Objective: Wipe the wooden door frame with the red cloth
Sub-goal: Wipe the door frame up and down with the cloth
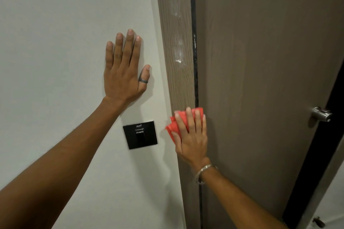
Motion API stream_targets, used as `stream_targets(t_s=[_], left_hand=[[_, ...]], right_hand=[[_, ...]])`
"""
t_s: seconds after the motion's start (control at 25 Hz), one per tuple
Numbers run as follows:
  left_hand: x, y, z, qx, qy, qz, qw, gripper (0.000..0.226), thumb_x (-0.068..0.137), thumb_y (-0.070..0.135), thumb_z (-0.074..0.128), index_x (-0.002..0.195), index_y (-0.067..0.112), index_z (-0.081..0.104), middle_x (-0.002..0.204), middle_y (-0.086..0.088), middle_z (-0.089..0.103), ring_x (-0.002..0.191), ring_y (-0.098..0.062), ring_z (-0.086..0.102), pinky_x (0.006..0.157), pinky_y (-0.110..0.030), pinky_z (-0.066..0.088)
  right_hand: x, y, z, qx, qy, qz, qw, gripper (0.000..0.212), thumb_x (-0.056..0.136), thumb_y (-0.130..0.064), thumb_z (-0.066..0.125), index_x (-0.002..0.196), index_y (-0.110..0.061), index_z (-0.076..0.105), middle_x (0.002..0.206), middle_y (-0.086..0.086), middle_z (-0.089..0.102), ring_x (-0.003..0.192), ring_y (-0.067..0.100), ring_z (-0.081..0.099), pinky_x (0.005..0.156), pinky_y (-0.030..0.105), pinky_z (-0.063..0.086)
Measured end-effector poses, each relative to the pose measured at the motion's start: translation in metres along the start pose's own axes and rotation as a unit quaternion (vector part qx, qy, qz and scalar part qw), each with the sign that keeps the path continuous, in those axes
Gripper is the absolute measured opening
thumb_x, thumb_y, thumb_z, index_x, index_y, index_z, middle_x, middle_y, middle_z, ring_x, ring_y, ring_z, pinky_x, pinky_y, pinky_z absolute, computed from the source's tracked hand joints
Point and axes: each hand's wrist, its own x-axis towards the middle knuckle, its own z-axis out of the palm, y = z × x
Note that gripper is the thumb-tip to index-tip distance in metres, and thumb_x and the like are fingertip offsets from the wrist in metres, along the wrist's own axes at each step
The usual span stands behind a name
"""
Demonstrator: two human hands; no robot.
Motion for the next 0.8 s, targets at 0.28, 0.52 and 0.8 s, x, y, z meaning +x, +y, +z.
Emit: stream_targets(t_s=[0.28,0.52,0.8], left_hand=[[-0.003,0.006,0.006,0.007,0.005,-0.017,1.0,0.072,0.106,0.047,0.033,0.163,0.008,0.011,0.171,-0.017,0.014,0.158,-0.038,0.012,0.128,-0.052,0.008],[-0.004,0.016,0.005,0.006,0.012,-0.044,0.999,0.071,0.105,0.044,0.034,0.162,0.005,0.014,0.17,-0.02,0.018,0.157,-0.041,0.016,0.127,-0.056,0.011],[-0.003,0.016,0.001,0.004,-0.003,-0.045,0.999,0.072,0.105,0.045,0.032,0.162,0.007,0.011,0.171,-0.019,0.014,0.158,-0.04,0.012,0.128,-0.057,0.011]], right_hand=[[0.139,-0.012,-0.03,0.031,0.144,0.009,0.989,0.058,0.101,-0.052,0.052,0.15,-0.022,0.044,0.159,0.014,0.042,0.151,0.038,0.032,0.122,0.058,0.032],[0.066,-0.01,-0.005,0.041,0.14,0.057,0.988,0.061,0.097,-0.049,0.062,0.149,-0.025,0.041,0.157,0.012,0.045,0.149,0.037,0.037,0.116,0.052,0.042],[0.056,0.002,-0.01,0.09,0.07,0.016,0.993,0.068,0.099,-0.053,0.053,0.155,-0.024,0.026,0.164,0.01,0.026,0.155,0.033,0.021,0.123,0.051,0.03]])
